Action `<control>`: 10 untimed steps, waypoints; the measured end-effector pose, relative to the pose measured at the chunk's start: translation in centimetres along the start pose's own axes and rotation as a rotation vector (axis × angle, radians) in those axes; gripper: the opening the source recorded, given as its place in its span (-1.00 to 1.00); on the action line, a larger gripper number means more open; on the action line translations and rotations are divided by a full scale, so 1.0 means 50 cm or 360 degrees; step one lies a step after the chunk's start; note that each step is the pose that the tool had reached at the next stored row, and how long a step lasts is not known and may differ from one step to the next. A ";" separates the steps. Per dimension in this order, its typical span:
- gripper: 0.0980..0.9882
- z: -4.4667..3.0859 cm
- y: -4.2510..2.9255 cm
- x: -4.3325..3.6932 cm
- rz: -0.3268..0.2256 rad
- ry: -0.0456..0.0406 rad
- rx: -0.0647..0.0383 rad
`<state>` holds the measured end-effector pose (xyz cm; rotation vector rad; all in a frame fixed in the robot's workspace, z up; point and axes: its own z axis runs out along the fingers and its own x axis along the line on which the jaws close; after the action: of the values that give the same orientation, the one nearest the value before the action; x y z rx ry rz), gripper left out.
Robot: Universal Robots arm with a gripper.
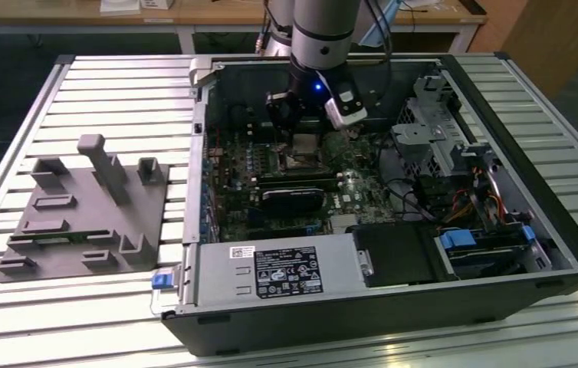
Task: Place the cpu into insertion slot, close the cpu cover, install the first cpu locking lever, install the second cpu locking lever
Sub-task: 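Place the cpu into insertion slot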
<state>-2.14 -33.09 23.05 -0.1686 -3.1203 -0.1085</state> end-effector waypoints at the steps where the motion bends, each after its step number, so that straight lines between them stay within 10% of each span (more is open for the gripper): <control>1: -0.01 0.000 0.000 0.000 0.0027 -0.0002 0.0000; 10: -0.01 0.002 0.000 0.000 0.0253 -0.0020 0.0006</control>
<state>-2.14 -33.09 22.96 -0.4170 -3.1041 -0.0998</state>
